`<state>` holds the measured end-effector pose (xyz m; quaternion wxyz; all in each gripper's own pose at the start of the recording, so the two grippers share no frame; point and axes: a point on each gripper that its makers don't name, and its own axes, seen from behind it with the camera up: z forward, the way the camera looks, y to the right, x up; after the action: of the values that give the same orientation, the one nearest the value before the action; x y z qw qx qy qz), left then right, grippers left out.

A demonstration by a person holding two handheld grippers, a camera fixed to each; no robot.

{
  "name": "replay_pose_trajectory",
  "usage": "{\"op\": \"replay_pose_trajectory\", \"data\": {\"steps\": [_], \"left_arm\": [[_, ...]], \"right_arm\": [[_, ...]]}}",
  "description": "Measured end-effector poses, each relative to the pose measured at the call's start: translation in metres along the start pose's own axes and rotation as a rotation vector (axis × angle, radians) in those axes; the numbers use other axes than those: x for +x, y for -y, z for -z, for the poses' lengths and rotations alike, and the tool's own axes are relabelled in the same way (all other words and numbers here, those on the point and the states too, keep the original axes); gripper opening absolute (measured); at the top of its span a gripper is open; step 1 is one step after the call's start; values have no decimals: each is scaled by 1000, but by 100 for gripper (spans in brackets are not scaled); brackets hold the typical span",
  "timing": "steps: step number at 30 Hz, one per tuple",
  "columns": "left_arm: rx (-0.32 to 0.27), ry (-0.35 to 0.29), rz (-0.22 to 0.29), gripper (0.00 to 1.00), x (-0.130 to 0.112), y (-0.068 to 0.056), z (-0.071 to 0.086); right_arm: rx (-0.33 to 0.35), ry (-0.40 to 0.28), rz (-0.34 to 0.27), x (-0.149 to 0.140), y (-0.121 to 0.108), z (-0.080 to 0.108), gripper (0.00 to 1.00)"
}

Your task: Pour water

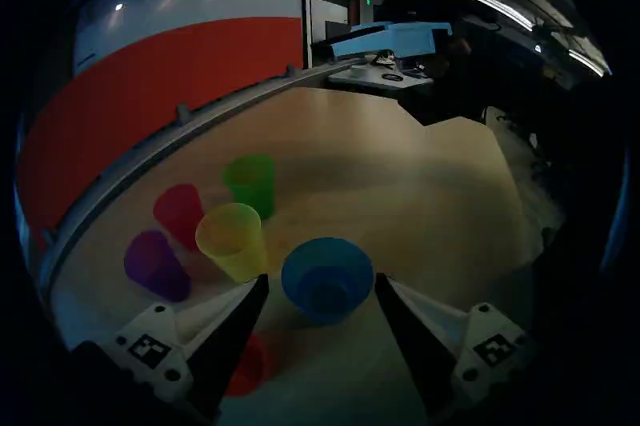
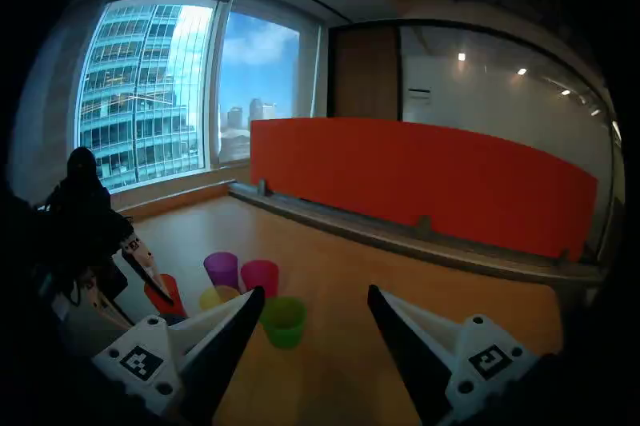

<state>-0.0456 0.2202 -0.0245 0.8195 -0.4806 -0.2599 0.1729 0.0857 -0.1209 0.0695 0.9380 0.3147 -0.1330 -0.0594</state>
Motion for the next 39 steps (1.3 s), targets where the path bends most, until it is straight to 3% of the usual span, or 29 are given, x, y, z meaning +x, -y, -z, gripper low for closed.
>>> {"op": "replay_pose_trajectory", "data": {"steps": [12,23,39], "left_arm": [[1,21,16,99,-7,-1,-12],[22,35,-8,99,-10,-1,-24],[56,41,-37,89,-11,0,-33]], "right_arm": [[-3,1,-3,-1,-3,-3,100],[-3,0,-3,-1,-3,-4,100],[-10,-4,-6,-1,-6,0,100]]}}
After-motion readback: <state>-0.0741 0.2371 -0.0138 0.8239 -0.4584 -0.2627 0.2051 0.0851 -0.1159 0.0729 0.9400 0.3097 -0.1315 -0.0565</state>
